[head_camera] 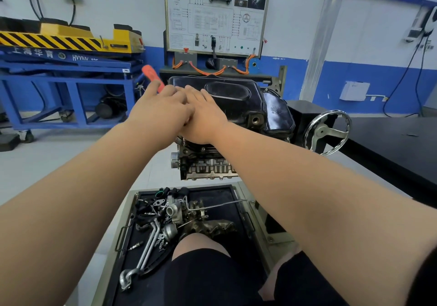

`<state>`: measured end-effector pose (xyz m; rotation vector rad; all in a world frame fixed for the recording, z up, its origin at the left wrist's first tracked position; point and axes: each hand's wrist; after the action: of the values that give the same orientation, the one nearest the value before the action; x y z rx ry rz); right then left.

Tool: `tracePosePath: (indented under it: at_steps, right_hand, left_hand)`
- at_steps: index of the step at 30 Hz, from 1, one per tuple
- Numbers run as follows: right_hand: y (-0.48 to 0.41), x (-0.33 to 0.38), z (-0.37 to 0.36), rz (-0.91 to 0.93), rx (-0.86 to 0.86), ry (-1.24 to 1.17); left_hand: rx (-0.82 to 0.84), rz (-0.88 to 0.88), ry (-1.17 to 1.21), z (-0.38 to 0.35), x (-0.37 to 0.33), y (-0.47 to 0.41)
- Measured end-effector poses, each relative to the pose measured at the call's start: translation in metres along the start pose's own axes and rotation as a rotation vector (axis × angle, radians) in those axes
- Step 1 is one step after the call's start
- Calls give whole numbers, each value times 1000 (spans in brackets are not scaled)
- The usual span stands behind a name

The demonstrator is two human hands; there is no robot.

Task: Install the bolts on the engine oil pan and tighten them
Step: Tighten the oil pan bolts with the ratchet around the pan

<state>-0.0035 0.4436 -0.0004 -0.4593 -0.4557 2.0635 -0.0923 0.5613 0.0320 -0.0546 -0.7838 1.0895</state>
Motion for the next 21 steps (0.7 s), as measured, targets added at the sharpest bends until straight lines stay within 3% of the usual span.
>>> tracePosePath:
  at_steps: [5, 8, 10, 14, 16, 21]
  right_hand:
    - [1, -1, 3, 37, 32, 69]
    - [3, -2, 4, 36, 6, 30]
    - [2, -3, 3, 35, 11, 40]
    - [-2, -2, -3, 9, 8, 55]
    - [-2, 0, -4, 5, -18, 19]
    - [1, -1, -1, 29, -17, 49]
  left_hand:
    - [19, 196, 217, -2, -8, 1]
    - [38, 299, 227, 1, -10, -2]
    - [53, 283, 246, 4, -12, -6]
    - [168, 44, 33, 8, -11, -15]
    - [113, 3, 12, 5, -6, -8]
    - [8, 212, 159, -5, 2, 2]
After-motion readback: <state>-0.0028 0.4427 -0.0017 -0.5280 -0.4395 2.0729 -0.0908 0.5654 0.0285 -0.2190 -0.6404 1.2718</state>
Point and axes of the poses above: each hand's wrist, its own y-axis away from the middle knuckle, its own z-axis out of the back of the hand, x = y × z, and after that the axes turned 3 degrees about -z, right-handed
